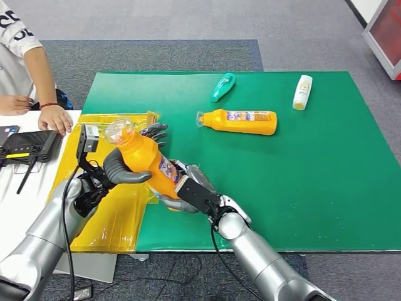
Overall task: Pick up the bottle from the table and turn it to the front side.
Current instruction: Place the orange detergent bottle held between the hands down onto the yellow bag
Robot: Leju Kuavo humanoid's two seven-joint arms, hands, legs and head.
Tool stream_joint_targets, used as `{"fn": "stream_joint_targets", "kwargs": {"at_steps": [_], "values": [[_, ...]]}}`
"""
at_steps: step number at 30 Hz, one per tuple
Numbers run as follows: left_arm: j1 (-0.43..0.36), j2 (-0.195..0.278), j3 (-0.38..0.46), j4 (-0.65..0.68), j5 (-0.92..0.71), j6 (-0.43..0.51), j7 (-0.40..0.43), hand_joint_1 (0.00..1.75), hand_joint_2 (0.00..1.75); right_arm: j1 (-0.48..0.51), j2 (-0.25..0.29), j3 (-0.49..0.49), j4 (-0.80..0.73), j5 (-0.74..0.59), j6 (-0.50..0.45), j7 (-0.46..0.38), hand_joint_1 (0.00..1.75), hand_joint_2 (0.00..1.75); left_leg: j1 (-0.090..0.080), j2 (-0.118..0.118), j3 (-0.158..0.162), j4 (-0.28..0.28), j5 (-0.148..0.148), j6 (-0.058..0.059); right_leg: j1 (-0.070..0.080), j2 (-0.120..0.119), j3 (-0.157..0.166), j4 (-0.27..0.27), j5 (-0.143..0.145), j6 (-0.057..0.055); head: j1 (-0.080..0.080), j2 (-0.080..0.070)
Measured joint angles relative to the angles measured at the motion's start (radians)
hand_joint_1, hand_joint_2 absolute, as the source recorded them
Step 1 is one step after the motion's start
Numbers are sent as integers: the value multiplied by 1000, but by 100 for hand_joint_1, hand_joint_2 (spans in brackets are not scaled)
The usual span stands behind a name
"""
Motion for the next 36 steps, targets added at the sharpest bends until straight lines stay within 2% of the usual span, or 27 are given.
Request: {"fn": "stream_joint_targets", "kwargs": {"at_steps": [14, 16, 20, 21, 36], "values": [[-1, -8, -1, 2, -1, -1, 0, 0, 175, -5, 3, 7, 6, 2, 5, 6, 175, 175, 0, 0, 0, 0, 0, 0, 0, 0, 0, 0, 0, 0, 0, 0], [-2, -10, -2, 2, -1, -2, -1, 7, 175, -9, 5, 9, 10, 2, 5, 8, 175, 175, 0, 0, 0, 0, 0, 0, 0, 0, 0, 0, 0, 0, 0, 0], [1, -12, -2, 3, 0, -8, -15, 168, 175, -13, 7, 11, 17, 0, 6, 8, 175, 175, 0, 0, 0, 0, 0, 0, 0, 0, 0, 0, 0, 0, 0, 0], [3, -12, -1, 3, 0, -10, -19, 175, 175, -13, 7, 11, 19, -1, 6, 8, 175, 175, 0, 0, 0, 0, 0, 0, 0, 0, 0, 0, 0, 0, 0, 0], [28, -14, 4, 3, 0, -17, -43, 175, 175, -12, 10, 19, 33, -3, 11, 8, 175, 175, 0, 0, 0, 0, 1, -1, 0, 0, 0, 0, 0, 0, 0, 0]]}}
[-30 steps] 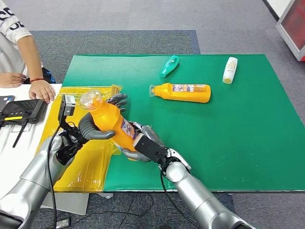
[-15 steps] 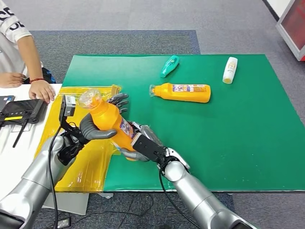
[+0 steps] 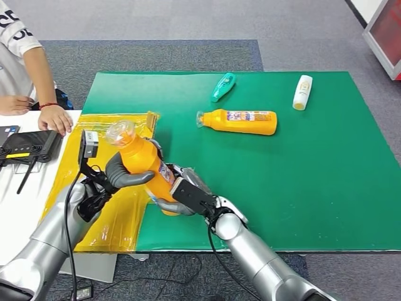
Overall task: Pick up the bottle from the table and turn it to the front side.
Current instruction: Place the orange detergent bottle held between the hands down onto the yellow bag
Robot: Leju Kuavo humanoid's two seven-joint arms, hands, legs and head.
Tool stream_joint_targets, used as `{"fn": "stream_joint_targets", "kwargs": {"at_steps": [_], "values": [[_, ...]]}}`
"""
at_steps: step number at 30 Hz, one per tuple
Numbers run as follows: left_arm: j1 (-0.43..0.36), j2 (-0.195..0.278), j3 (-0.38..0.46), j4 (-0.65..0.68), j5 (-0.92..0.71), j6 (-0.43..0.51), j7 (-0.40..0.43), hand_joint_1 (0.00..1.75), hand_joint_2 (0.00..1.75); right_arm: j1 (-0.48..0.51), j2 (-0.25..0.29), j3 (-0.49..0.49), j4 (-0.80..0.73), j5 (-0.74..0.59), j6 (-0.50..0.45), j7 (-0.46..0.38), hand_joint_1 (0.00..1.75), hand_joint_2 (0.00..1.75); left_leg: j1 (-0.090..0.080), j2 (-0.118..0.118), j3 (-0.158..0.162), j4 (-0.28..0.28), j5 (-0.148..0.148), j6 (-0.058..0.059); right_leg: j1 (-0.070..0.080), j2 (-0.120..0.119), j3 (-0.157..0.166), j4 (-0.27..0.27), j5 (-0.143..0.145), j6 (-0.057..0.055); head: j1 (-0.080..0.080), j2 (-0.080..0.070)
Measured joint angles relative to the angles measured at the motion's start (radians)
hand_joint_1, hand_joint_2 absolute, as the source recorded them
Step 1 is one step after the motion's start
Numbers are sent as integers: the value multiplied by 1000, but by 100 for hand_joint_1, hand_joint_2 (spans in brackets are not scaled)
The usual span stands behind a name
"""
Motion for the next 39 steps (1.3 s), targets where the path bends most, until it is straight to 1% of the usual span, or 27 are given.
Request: {"fn": "stream_joint_targets", "kwargs": {"at_steps": [15, 16, 17, 18, 20, 21, 22, 39], "values": [[22, -1, 22, -2, -7, 0, -19, 175, 175, 1, 2, 0, 2, -7, 8, 6, 175, 175, 0, 0, 0, 0, 0, 0, 0, 0, 0, 0, 0, 0, 0, 0], [24, -1, 23, -3, -8, 0, -19, 175, 175, 1, 2, 0, 3, -7, 8, 6, 174, 175, 0, 0, 0, 0, 0, 0, 0, 0, 0, 0, 0, 0, 0, 0], [25, -2, 25, -3, -8, 0, -19, 175, 175, 1, 2, 0, 3, -7, 8, 6, 168, 175, 0, 0, 0, 0, 0, 0, 0, 0, -1, 0, 0, 0, 0, 0], [27, -2, 26, -4, -9, 0, -20, 175, 175, 1, 2, 0, 4, -8, 8, 6, 137, 175, 0, 0, 0, 0, 0, 0, 0, 0, -1, 0, 0, 0, 0, 0], [29, -3, 28, -4, -11, 0, -21, 175, 175, 1, 2, 0, 4, -8, 8, 6, 50, 175, 0, 0, 0, 0, 0, 0, 0, 0, -1, 0, 0, 0, 0, 0], [30, -3, 28, -5, -13, 0, -22, 175, 175, 1, 2, 0, 5, -9, 9, 6, 12, 175, 0, 0, 0, 0, 0, 0, 0, 0, -1, 0, 0, 0, 0, 0], [30, -3, 29, -5, -16, 0, -23, 175, 175, 1, 2, 0, 6, -10, 11, 6, 0, 175, 0, 0, 0, 0, 0, 0, 0, 0, -1, 0, 0, 0, 0, 0], [47, 1, 36, -7, -24, 0, -25, 175, 175, 2, 3, 0, 11, -15, 15, 4, 0, 175, 0, 0, 0, 0, 0, 0, 0, 0, -1, 0, 0, 0, 0, 0]]}}
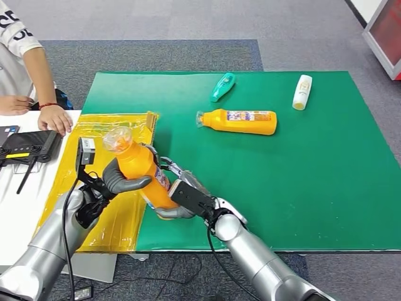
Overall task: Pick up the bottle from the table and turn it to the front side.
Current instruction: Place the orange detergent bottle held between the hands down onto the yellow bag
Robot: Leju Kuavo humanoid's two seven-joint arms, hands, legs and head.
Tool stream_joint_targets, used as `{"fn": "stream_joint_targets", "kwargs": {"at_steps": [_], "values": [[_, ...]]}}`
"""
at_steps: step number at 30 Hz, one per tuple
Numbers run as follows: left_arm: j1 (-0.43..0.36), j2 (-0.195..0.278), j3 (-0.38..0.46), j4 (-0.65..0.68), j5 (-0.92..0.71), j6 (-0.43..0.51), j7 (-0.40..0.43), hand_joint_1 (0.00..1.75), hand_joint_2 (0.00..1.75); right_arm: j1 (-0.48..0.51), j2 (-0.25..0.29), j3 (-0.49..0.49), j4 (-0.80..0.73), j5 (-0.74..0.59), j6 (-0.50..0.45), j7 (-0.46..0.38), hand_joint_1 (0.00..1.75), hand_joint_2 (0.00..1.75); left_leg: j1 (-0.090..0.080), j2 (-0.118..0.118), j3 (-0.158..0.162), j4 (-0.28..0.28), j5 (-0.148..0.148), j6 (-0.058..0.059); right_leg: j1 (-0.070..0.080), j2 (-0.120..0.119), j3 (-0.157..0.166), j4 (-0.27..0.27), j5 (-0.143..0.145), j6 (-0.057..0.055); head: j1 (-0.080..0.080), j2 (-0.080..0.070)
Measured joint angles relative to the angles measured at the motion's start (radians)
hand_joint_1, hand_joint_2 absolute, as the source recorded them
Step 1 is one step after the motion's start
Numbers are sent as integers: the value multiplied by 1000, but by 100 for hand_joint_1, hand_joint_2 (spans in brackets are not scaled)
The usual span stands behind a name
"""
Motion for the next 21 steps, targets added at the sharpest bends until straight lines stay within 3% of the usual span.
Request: {"fn": "stream_joint_targets", "kwargs": {"at_steps": [7, 12, 21], "values": [[17, 4, 8, -19, -20, 1, -8, 175, 175, 2, -1, -6, 1, -29, -1, -1, 0, 175, 0, 0, 0, 0, 0, 0, 0, 0, 0, 0, 0, 0, 0, 0], [44, 17, 11, -52, -46, 16, -14, 175, 175, 9, -18, -67, -7, -119, 11, -17, 0, 175, 0, 0, 1, 0, 0, 0, 0, 0, 0, 0, 0, 0, 0, 0], [58, 28, 12, -88, -58, 22, -19, 175, 175, 14, -34, -125, -33, -167, 15, -31, 0, 175, 0, 0, 1, 0, 0, 0, 0, 0, 0, 0, 0, 0, 0, 0]]}}
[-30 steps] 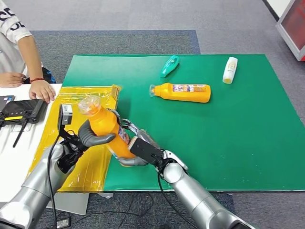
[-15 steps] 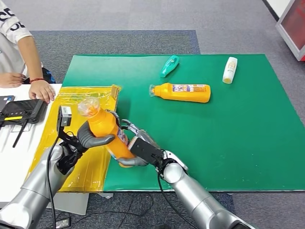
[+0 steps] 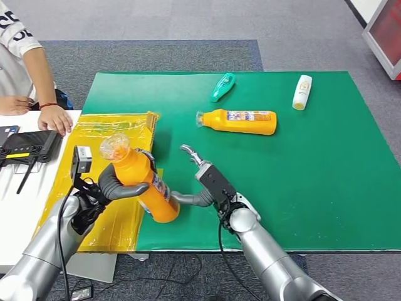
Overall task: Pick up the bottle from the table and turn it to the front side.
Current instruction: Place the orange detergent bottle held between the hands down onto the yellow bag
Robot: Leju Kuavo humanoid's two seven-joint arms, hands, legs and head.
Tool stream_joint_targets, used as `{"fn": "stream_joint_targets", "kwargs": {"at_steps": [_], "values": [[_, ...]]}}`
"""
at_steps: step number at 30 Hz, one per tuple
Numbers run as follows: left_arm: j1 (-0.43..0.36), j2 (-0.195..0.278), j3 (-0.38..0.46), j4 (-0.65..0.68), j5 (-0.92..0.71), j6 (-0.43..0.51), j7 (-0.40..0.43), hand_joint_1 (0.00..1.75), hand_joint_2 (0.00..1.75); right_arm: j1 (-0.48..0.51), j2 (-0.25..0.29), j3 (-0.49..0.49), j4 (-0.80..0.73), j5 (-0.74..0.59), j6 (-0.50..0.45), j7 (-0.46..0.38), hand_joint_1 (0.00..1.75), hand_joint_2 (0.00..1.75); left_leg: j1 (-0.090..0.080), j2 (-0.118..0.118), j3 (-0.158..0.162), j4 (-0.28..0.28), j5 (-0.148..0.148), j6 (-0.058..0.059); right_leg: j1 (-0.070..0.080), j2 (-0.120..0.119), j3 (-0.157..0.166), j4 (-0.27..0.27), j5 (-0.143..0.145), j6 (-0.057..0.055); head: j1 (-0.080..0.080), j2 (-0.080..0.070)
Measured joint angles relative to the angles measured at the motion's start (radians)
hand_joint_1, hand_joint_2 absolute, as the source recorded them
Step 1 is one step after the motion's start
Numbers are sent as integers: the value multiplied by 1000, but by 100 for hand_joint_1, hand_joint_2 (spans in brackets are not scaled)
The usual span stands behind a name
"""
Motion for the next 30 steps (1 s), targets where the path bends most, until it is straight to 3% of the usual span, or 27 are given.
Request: {"fn": "stream_joint_targets", "kwargs": {"at_steps": [5, 10, 23, 30], "values": [[39, 22, 4, -43, -26, 16, -19, 175, 175, 31, -40, -127, -98, -147, 45, -17, 0, 175, 0, 0, 0, 0, -1, 1, 0, 0, 1, 0, 0, 0, 0, 0], [74, 41, 7, -75, -33, 18, -22, 175, 175, 64, -69, -223, -178, -164, 64, -15, 0, 175, 0, 0, 1, 0, -2, 2, 0, 0, 1, 0, 0, 0, 0, 0], [83, 48, 8, -99, -45, 27, -22, 175, 175, 85, -73, -270, -233, -159, 67, -12, 0, 175, 0, 0, 1, 0, -1, 1, 0, 0, 1, 0, 0, 0, 0, 0], [83, 62, 7, -112, -158, 90, -20, 175, 175, 91, -74, -291, -252, -154, 75, -9, 0, 175, 0, 0, 1, 0, -1, 1, 0, 0, 1, 0, 0, 0, 0, 0]]}}
